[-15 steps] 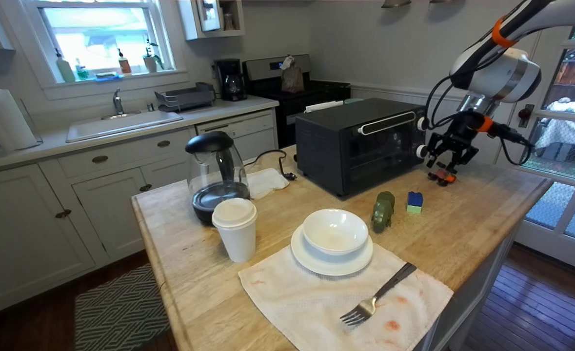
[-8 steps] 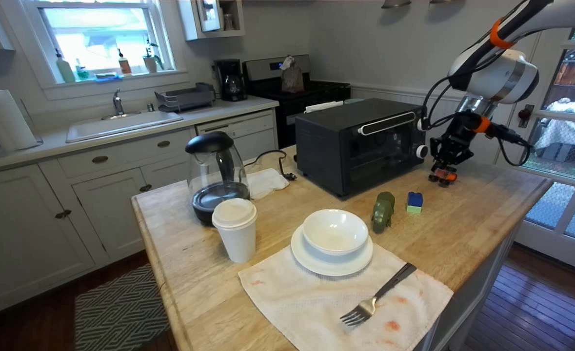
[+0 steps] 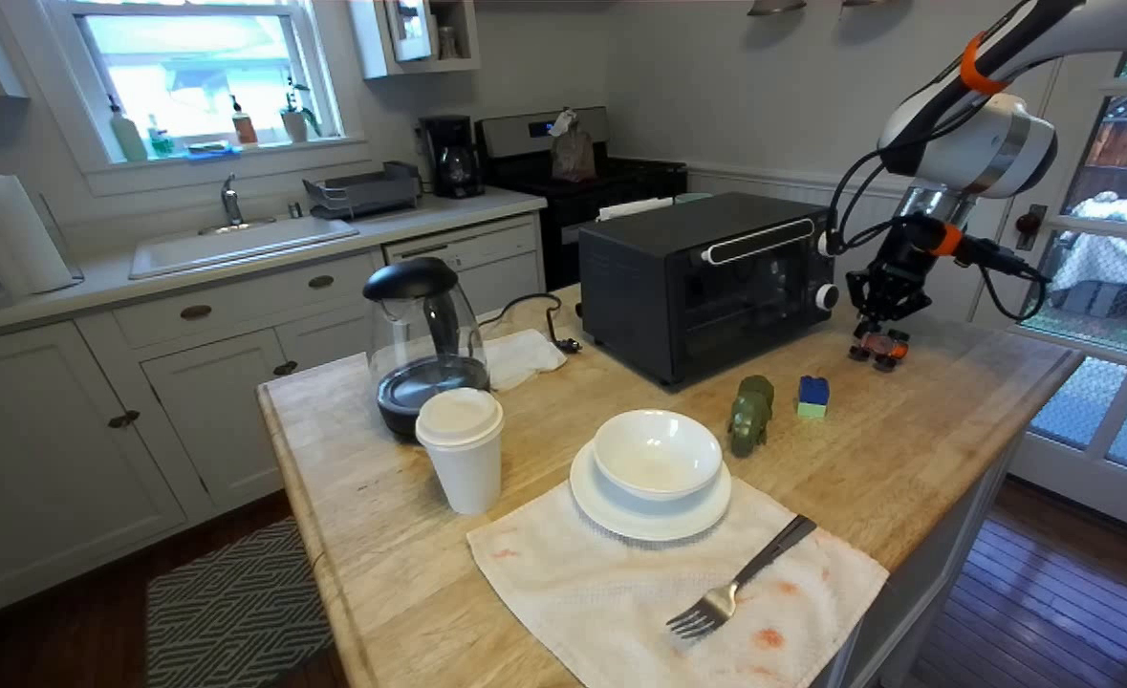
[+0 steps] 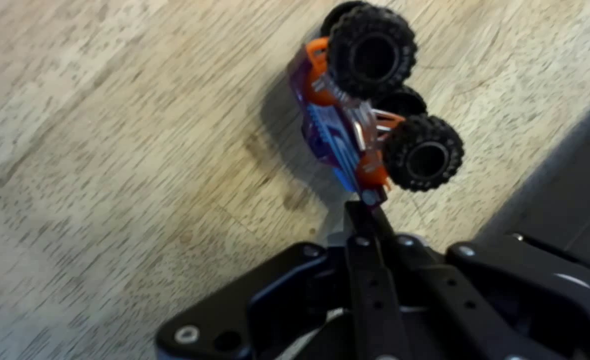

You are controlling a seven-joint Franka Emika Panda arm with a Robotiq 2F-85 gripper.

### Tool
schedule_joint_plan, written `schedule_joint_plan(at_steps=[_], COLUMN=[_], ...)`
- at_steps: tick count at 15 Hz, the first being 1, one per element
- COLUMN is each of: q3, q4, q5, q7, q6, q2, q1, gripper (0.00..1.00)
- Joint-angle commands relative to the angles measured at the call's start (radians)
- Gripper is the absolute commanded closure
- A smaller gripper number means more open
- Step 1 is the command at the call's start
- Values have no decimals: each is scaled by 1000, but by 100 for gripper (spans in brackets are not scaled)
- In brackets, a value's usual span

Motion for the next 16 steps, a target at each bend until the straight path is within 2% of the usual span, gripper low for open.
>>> schedule_joint_plan(at_steps=[1,6,11,16], q3=[-54,-116,-188,-250], q4=[6,-19,-107,-241], q5=[-77,-180,-347,-495], q7=[84,167,276,401], q6=[-35,0,140,327], q2=[-25,-54,-98,-143], q1=[53,135,266,393], gripper=[100,100,100,100])
